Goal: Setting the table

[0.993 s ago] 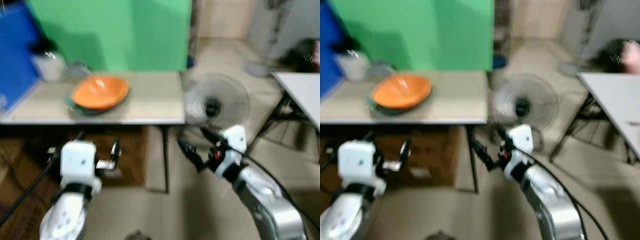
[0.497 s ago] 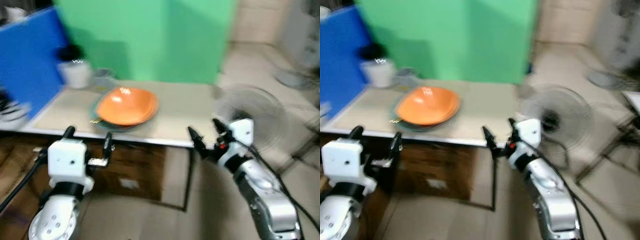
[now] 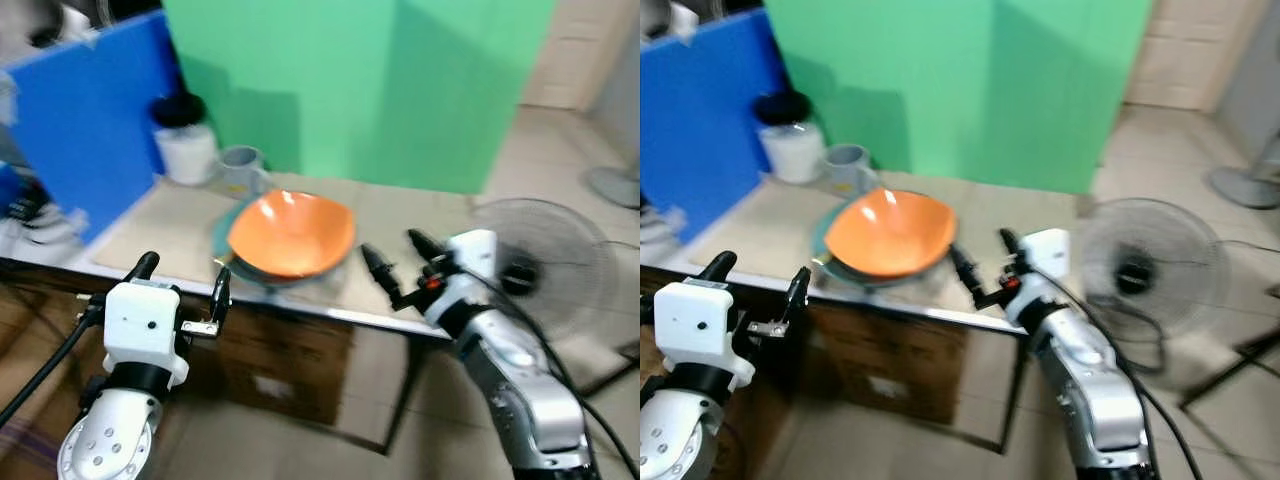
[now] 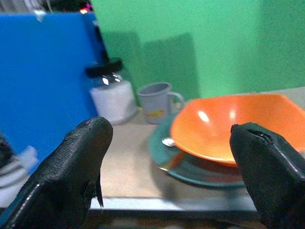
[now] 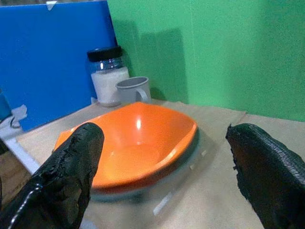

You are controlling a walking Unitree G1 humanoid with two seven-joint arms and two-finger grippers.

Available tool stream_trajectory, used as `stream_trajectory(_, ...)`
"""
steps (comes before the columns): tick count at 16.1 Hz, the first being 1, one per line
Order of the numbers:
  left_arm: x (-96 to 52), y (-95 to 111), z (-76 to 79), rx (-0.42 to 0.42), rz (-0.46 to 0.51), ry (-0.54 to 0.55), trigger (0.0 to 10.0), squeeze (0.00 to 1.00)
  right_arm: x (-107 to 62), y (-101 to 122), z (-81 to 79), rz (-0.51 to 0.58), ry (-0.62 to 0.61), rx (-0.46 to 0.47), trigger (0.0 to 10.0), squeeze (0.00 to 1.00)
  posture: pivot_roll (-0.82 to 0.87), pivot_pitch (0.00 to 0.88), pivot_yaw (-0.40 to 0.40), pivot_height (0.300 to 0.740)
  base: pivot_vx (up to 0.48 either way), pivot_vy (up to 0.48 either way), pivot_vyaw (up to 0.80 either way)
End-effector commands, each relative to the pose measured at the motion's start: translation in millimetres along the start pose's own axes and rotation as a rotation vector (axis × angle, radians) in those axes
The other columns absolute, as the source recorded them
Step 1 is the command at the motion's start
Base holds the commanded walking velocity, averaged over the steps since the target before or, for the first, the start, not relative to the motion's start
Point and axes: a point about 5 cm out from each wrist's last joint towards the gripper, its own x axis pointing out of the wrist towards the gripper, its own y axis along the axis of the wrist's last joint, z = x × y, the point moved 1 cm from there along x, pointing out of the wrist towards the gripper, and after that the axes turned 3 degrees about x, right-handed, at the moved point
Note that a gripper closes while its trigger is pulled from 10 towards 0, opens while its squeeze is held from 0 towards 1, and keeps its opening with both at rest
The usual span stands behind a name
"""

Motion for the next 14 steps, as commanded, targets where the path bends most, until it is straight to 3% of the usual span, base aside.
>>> stream_trajectory(1,0.0,1.0,-2.5,0.013,0.003,-0.003,10.0,0.00,7.2,4.9,-4.3,-0.004,0.014,0.018,10.0,0.00,-0.01,0.000,0.004,0.740,0.292,0.000,0.00)
stream_trajectory(3,1.5,1.2,-1.3,0.012,0.005,-0.021,10.0,0.00,14.3,4.5,-2.0,-0.060,-0.001,-0.007,10.0,0.00,-0.01,0.000,0.002,0.740,0.294,0.000,0.00)
stream_trajectory(7,4.6,2.8,3.9,0.000,0.018,-0.105,10.0,0.00,35.3,9.2,-6.9,-0.157,-0.016,0.127,10.0,0.00,-0.02,0.000,0.001,0.740,0.218,0.000,0.00)
stream_trajectory(8,4.5,6.0,8.7,-0.043,0.032,-0.180,10.0,0.00,47.4,16.4,-5.5,-0.177,-0.033,0.133,10.0,0.00,-0.02,0.000,0.002,0.740,0.000,0.000,0.00)
stream_trajectory(10,4.1,7.1,10.7,-0.056,0.036,-0.209,10.0,0.00,51.0,18.2,-5.0,-0.182,-0.038,0.132,10.0,0.00,-0.02,0.000,0.002,0.740,0.000,0.000,0.00)
stream_trajectory(11,4.1,8.5,15.6,-0.082,0.036,-0.279,10.0,0.00,59.8,18.8,-2.7,-0.216,-0.068,0.149,10.0,1.00,-0.03,0.000,0.003,0.740,0.000,0.000,0.00)
stream_trajectory(12,3.4,9.8,21.8,-0.105,0.031,-0.368,10.0,0.00,70.8,15.9,-1.2,-0.281,-0.099,0.158,10.0,1.00,-0.03,0.000,0.001,0.740,0.000,0.000,0.00)
stream_trajectory(14,3.2,10.8,24.4,-0.111,0.030,-0.410,10.0,0.00,76.7,13.8,-0.1,-0.327,-0.122,0.152,10.0,1.00,-0.02,0.000,-0.002,0.740,0.000,0.000,0.00)
